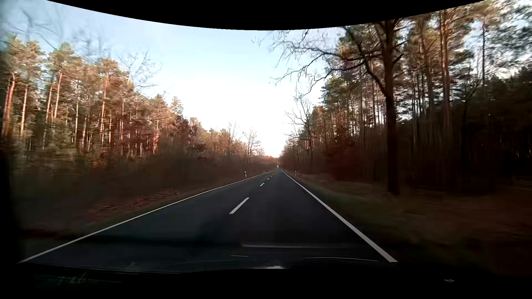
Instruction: Follow the waypoints while adhering to traffic rules and regulations
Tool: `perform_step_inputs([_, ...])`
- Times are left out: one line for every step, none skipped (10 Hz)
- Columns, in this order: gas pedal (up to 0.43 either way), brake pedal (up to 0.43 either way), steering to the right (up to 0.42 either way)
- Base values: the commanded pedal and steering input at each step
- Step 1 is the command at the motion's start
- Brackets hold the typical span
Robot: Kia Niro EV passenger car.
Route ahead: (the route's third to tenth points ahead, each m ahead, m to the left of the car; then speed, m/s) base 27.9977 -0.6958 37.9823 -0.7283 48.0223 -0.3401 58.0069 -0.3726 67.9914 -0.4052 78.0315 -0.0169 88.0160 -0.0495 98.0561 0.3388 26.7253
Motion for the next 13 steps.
perform_step_inputs([0.189, 0.0, -0.001])
perform_step_inputs([0.189, 0.0, -0.001])
perform_step_inputs([0.189, 0.0, -0.001])
perform_step_inputs([0.189, 0.0, -0.001])
perform_step_inputs([0.189, 0.0, -0.001])
perform_step_inputs([0.189, 0.0, -0.001])
perform_step_inputs([0.189, 0.0, -0.001])
perform_step_inputs([0.189, 0.0, 0.0])
perform_step_inputs([0.189, 0.0, -0.001])
perform_step_inputs([0.189, 0.0, -0.001])
perform_step_inputs([0.189, 0.0, -0.002])
perform_step_inputs([0.189, 0.0, -0.003])
perform_step_inputs([0.189, 0.0, -0.002])
